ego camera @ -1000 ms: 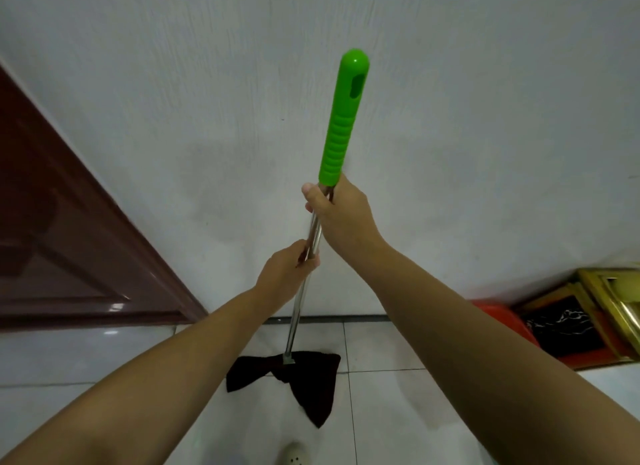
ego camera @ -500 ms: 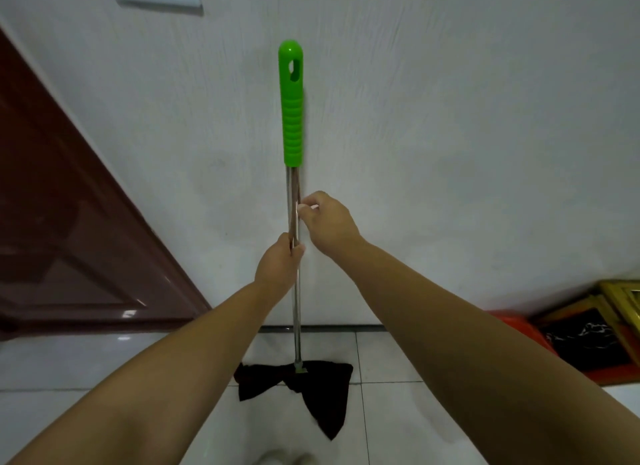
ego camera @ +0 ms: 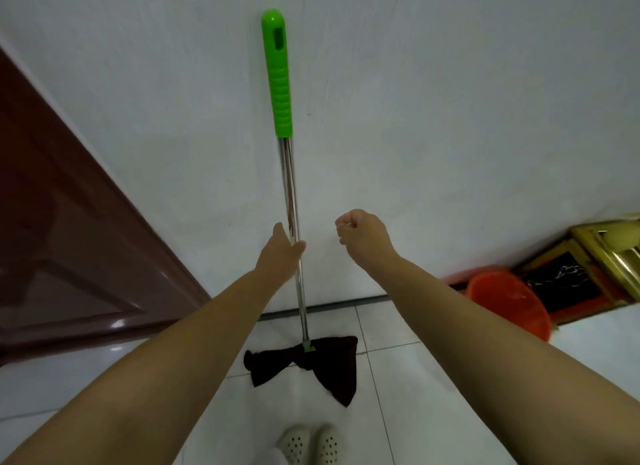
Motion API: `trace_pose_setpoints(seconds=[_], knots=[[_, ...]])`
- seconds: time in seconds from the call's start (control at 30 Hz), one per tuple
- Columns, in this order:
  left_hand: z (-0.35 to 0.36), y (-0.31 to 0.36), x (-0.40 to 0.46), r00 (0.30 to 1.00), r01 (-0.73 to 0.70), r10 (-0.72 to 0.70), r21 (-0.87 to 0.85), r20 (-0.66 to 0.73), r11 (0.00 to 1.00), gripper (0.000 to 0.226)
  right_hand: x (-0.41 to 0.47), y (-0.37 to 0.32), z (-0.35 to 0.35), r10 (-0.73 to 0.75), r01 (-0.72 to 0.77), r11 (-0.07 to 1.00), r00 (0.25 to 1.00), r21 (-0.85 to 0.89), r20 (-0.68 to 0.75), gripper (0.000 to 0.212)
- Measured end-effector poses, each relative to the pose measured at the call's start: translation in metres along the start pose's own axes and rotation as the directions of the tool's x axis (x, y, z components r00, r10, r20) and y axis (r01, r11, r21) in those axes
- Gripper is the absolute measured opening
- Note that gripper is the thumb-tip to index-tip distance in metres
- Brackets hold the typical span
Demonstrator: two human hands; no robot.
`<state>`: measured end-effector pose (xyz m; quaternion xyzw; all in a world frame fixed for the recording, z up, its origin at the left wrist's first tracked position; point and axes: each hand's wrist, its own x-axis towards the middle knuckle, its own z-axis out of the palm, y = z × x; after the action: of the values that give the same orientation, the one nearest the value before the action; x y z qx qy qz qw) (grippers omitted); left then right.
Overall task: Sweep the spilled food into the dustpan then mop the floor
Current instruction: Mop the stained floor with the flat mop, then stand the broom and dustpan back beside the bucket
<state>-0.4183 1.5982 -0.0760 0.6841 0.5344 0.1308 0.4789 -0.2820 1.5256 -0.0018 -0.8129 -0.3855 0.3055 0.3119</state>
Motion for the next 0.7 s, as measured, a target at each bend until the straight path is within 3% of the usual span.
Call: trace_pose_setpoints(seconds=[0.07, 0.23, 0.5, 0.7], knots=[[0.003, -0.005, -0.002, 0.999, 0.042, -0.042, 0.0, -0.007, 0.999, 0.084, -0.007, 0.008, 0.002, 0.03, -0.03, 0.999, 0.999, 0.018, -0.013, 0.023], [0.019, -0.008, -0.019, 1.0, -0.021, 0.021, 0.034, 0.008, 0.999, 0.07, -0.025, 0.029, 0.002, 0.125, -0.121, 0.99, 0.99, 0.078, -0.058, 0.019], [0.082, 0.019, -0.038, 0.93, -0.176, 0.145, 0.061, 0.337, 0.983, 0.045, -0.065, 0.087, -0.024, 0.32, -0.301, 0.944, 0.935, 0.135, -0.153, 0.015], [0.158, 0.061, -0.068, 0.791, -0.273, 0.196, 0.048, 0.58, 0.961, 0.028, -0.116, 0.156, -0.077, 0.456, -0.415, 0.889, 0.846, 0.194, -0.278, 0.016]])
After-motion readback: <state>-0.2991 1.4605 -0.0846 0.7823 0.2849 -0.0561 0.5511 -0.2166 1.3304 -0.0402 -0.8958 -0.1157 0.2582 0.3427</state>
